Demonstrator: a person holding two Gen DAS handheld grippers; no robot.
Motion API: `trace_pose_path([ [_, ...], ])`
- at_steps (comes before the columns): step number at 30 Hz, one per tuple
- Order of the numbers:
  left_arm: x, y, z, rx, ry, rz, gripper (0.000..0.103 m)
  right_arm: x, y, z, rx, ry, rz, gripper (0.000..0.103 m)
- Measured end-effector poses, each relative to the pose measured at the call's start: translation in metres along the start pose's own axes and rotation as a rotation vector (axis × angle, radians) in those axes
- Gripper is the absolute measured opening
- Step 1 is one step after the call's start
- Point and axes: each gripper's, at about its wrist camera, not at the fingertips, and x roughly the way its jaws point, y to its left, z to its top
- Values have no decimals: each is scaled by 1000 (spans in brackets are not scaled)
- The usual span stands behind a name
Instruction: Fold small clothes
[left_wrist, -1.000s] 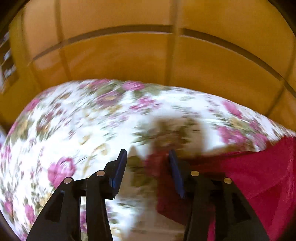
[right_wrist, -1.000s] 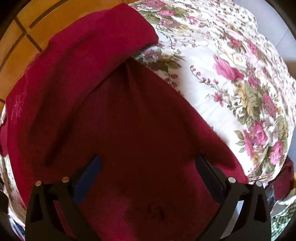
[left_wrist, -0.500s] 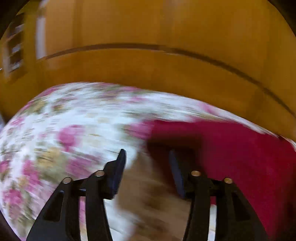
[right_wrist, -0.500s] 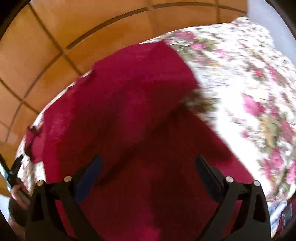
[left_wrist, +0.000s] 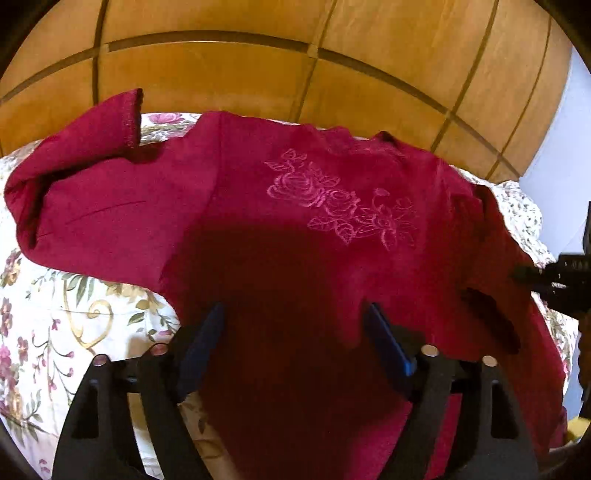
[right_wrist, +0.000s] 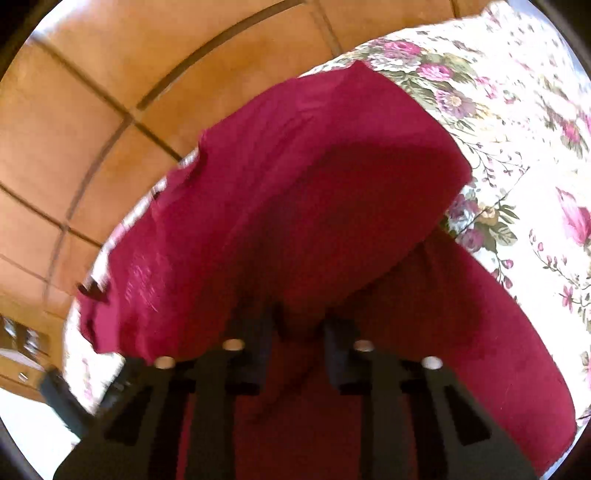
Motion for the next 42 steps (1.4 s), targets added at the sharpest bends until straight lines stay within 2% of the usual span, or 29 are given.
trace_pose_path([
  [4, -4, -4, -4, 7, 2, 9, 84, -11, -12, 26, 91, -82, 50, 10],
  [8, 6, -12, -7, 47, 13, 39, 89, -35, -37, 56, 178, -199, 72, 10],
  [11, 9, -14, -6, 59, 22, 39, 93, -62, -70, 81, 268, -320, 83, 10],
  [14, 9, -12, -6, 55, 24, 23, 95, -87, -106, 97, 349, -430, 50, 10],
  [16, 10, -10, -6, 52, 22, 13, 96, -99, -127, 105, 380, -466, -2, 10],
  [21, 10, -7, -8, 42, 16, -6, 97, -117, -180, 109, 492, -486, -100, 11],
  [22, 10, -6, -8, 40, 14, -12, 97, -116, -187, 109, 516, -473, -119, 19],
  [23, 9, -5, -8, 38, 13, -17, 98, -115, -192, 108, 539, -454, -130, 39],
  [25, 10, -4, -8, 35, 12, -28, 98, -111, -197, 100, 587, -430, -124, 62],
  [28, 10, -3, -8, 34, 10, -32, 98, -114, -198, 93, 618, -420, -116, 79],
  [33, 9, 0, -8, 24, 7, -46, 98, -131, -188, 94, 565, -485, -85, 85],
  [34, 8, 0, -10, 22, 6, -47, 98, -138, -188, 92, 565, -521, -60, 89],
  [35, 8, 1, -10, 20, 5, -51, 98, -150, -189, 90, 567, -576, -67, 101],
  [36, 7, 1, -10, 18, 4, -53, 98, -159, -189, 89, 560, -617, -87, 101],
  [38, 7, 1, -9, 16, 2, -56, 98, -179, -189, 88, 510, -666, -196, 101],
  [40, 7, 0, -9, 18, 3, -54, 98, -185, -188, 88, 468, -644, -274, 101],
  [42, 7, 0, -9, 20, 3, -51, 98, -184, -185, 86, 424, -597, -291, 101],
])
